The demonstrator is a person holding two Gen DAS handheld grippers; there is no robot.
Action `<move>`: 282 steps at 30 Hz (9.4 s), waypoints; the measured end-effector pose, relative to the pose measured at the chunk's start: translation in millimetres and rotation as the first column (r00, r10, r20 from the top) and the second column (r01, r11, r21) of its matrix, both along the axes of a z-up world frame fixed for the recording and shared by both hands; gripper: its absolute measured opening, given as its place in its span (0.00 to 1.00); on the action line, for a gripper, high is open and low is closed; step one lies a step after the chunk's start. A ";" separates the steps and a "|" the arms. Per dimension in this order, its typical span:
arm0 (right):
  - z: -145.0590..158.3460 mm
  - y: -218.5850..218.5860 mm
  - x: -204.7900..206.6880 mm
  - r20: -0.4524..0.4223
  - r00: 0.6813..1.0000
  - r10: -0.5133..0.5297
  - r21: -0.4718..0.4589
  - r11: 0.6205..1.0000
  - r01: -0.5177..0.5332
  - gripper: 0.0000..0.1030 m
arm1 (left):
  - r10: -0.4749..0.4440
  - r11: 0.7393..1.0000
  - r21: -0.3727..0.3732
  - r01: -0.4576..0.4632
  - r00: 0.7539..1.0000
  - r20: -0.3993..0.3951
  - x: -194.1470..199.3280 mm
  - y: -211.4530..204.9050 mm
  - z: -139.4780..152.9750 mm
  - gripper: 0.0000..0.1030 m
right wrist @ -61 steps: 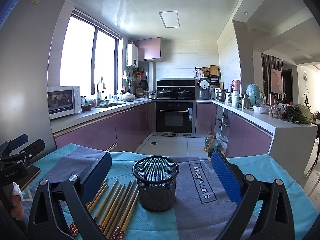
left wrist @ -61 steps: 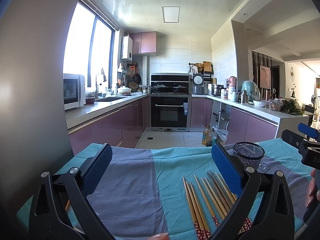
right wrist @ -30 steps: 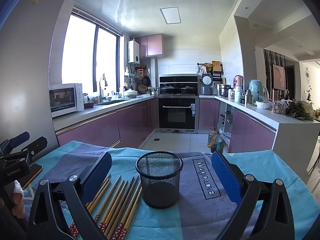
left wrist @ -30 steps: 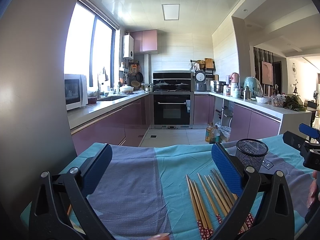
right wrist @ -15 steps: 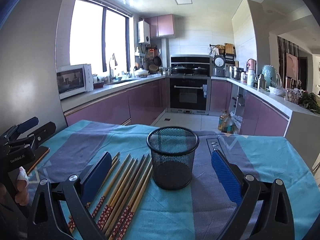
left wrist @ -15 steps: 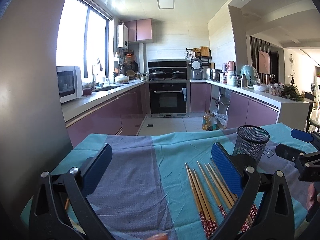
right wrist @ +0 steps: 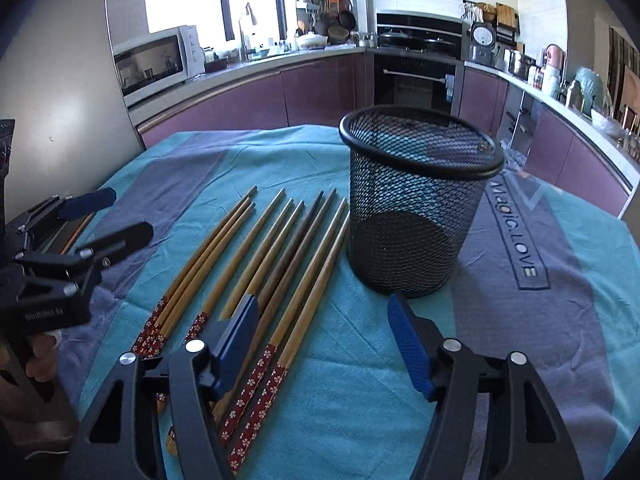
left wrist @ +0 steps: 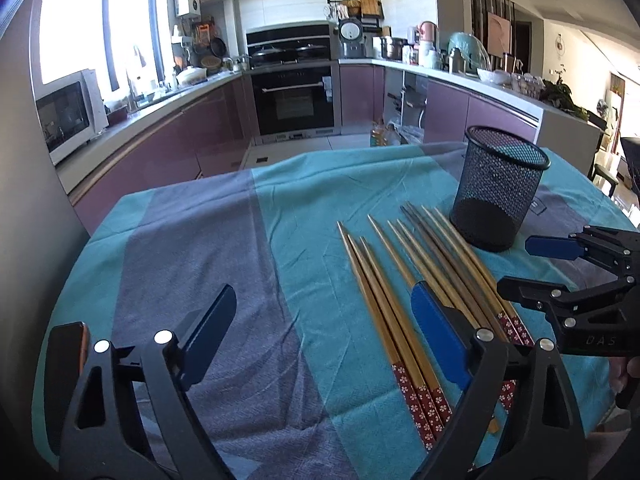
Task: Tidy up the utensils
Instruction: 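Lower the left gripper onto one chopstick while the right gripper grasps another, then lift the held chopsticks with both grippers and lower them into the mesh cup, then open both grippers and withdraw them from the mesh cup, then move both grippers back over the row of chopsticks, then close the left gripper on a chopstick while the right gripper grasps another, then lift both held chopsticks upright and carry them over the mesh cup, then lower both chopsticks into the mesh cup and open both grippers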
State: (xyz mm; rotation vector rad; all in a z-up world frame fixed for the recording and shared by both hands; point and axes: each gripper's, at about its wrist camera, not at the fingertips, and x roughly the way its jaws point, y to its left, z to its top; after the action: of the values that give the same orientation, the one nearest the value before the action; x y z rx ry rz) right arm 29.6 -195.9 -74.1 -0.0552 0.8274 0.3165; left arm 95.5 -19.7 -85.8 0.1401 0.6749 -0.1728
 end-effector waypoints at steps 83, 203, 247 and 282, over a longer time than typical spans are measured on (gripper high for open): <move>98.3 -76.1 77.2 0.188 0.982 -0.021 0.151 0.989 -0.008 0.05 | -0.360 0.892 -0.293 0.343 0.933 -0.002 56.1 -151.8 146.4 0.07; -5.9 6.7 13.7 -0.068 0.989 0.132 0.047 0.991 -0.129 0.05 | -0.200 0.971 -0.181 0.155 0.944 -0.262 9.3 -47.8 -27.4 0.08; 99.6 -63.7 -9.2 0.238 0.970 0.047 0.188 0.978 -0.093 0.06 | -0.290 0.890 -0.359 0.282 0.956 0.033 -8.4 -27.1 101.8 0.07; 99.1 -85.3 66.9 0.164 0.986 -0.026 0.162 0.987 -0.001 0.06 | -0.410 0.883 -0.241 0.404 0.912 0.027 46.1 -146.4 128.4 0.07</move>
State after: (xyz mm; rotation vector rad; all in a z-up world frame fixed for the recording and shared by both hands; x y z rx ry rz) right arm 96.5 -281.2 25.0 0.0750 0.6347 0.3609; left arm 141.6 -166.1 42.5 0.0434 0.6369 -0.6622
